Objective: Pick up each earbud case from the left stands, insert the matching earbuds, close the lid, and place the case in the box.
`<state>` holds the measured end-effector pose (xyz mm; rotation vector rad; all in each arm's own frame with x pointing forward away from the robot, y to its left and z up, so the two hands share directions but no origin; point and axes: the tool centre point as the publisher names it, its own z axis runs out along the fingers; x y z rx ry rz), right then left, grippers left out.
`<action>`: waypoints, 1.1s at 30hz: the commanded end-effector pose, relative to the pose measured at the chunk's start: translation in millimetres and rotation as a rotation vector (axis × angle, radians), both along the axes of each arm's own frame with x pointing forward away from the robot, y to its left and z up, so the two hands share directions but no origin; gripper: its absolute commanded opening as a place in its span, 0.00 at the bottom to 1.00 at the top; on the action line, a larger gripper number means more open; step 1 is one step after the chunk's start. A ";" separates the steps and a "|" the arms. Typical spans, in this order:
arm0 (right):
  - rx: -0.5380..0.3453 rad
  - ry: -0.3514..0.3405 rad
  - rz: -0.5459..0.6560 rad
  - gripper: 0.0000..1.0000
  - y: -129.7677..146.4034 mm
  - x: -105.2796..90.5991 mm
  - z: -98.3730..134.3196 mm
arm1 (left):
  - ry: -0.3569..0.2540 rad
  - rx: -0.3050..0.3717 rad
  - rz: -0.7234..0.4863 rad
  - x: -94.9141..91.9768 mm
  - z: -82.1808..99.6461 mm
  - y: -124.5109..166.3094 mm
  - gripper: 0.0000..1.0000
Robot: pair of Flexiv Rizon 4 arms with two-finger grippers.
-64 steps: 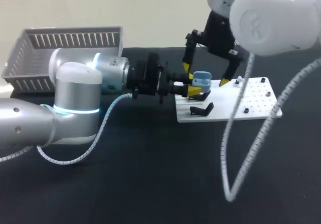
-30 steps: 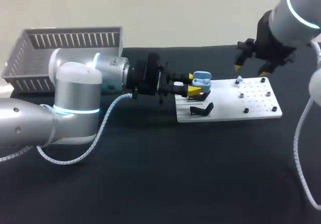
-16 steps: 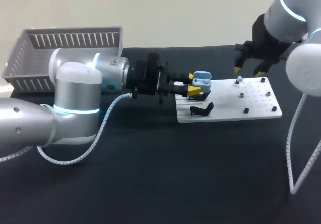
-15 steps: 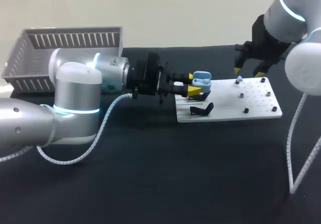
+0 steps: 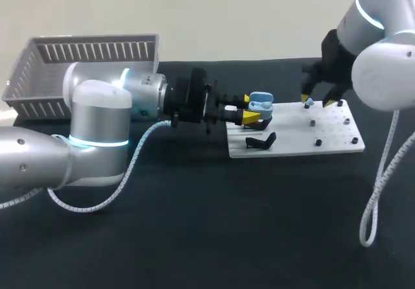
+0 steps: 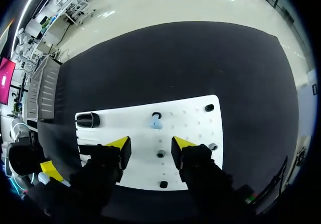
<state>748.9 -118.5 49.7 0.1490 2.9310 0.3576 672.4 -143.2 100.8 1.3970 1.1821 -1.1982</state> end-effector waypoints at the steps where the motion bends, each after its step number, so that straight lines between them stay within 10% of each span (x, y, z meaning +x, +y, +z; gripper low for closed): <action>1: 0.008 0.017 0.004 0.51 0.8 8.4 -6.5 | -0.004 -0.004 0.005 -1.3 -1.0 0.1 0.00; 33: 0.038 0.046 -0.025 0.37 2.0 20.4 -18.5 | -0.004 -0.004 0.005 -1.3 -1.0 0.1 0.00</action>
